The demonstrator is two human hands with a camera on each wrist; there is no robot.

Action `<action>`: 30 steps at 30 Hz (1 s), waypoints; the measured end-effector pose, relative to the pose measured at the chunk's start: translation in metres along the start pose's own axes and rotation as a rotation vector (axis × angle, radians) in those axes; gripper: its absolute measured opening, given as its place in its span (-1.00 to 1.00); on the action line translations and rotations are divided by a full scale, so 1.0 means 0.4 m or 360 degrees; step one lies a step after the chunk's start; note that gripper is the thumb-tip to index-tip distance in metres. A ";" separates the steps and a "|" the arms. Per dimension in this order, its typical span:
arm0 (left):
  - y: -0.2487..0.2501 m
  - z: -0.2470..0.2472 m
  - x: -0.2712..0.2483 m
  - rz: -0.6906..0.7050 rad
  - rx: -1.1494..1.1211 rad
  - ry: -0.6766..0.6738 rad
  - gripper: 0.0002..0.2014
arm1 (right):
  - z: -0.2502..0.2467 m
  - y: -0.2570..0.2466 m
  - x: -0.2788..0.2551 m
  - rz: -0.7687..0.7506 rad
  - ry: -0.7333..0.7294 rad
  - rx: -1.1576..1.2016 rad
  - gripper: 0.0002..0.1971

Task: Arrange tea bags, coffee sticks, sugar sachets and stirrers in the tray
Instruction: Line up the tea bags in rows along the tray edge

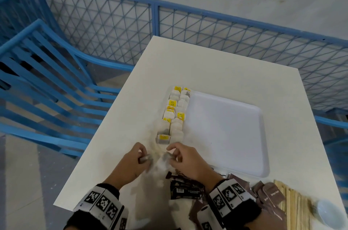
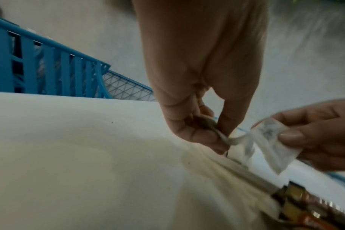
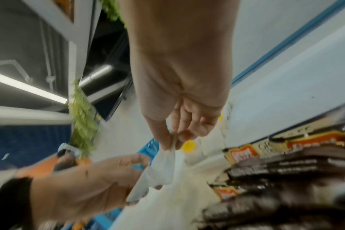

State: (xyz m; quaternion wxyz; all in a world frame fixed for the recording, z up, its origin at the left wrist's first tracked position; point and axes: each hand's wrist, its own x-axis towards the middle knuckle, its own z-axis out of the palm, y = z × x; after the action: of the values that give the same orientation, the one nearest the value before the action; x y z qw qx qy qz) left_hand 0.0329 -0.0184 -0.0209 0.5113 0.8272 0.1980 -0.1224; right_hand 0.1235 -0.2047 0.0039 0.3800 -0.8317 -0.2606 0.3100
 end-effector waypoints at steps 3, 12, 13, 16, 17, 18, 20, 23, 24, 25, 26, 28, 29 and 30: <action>0.025 -0.016 -0.019 0.0089 -0.0134 -0.0081 -0.77 | -0.021 0.007 -0.014 0.0051 0.0134 0.0303 -0.83; 0.102 0.008 -0.040 0.0086 -0.0310 -0.0028 -0.74 | -0.039 -0.003 -0.030 0.0156 0.0099 0.0927 -0.88; 0.106 0.012 -0.038 0.0078 -0.0328 0.0012 -0.63 | -0.038 -0.006 -0.032 0.0155 0.0068 0.0969 -0.90; 0.116 0.018 -0.029 0.0201 -0.0272 0.0178 -0.51 | -0.038 -0.013 -0.032 0.0138 -0.0053 0.0994 -0.92; 0.117 0.019 -0.025 0.0248 -0.0280 0.0221 -0.54 | -0.039 -0.014 -0.032 0.0127 -0.0086 0.0971 -0.93; 0.118 0.018 -0.023 0.0282 -0.0299 0.0246 -0.58 | -0.041 -0.014 -0.032 0.0109 -0.0102 0.0910 -0.92; 0.119 0.015 -0.018 0.0301 -0.0326 0.0232 -0.68 | -0.042 -0.009 -0.031 0.0048 -0.0071 0.0689 -0.89; 0.115 0.016 -0.010 0.0293 -0.0266 0.0138 -0.64 | -0.042 0.003 -0.026 -0.0050 0.0048 0.0459 -0.89; 0.113 0.015 -0.007 0.0271 -0.0270 0.0128 -0.64 | -0.042 0.006 -0.024 -0.0069 0.0066 0.0414 -0.89; 0.110 0.013 -0.005 0.0250 -0.0296 0.0120 -0.67 | -0.041 0.007 -0.020 -0.0072 0.0067 0.0395 -0.90; 0.110 0.010 -0.004 0.0218 -0.0358 0.0096 -0.74 | -0.042 0.009 -0.018 -0.0064 0.0060 0.0408 -0.92; 0.113 0.000 -0.006 0.0175 -0.0561 -0.0045 -0.80 | -0.044 0.013 -0.014 -0.0020 0.0063 0.0531 -0.88; 0.115 -0.005 -0.009 0.0156 -0.0662 -0.0137 -0.72 | -0.046 0.019 -0.010 0.0017 0.0094 0.0615 -0.87; 0.116 -0.011 -0.013 0.0134 -0.0738 -0.0211 -0.63 | -0.049 0.024 -0.008 0.0064 0.0140 0.0681 -0.88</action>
State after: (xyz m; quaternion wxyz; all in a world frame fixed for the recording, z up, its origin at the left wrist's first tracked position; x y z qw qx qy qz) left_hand 0.0493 -0.0341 0.0201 0.7041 0.6854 0.1522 -0.1062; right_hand 0.1374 -0.2217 0.0075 0.5526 -0.7497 -0.1554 0.3292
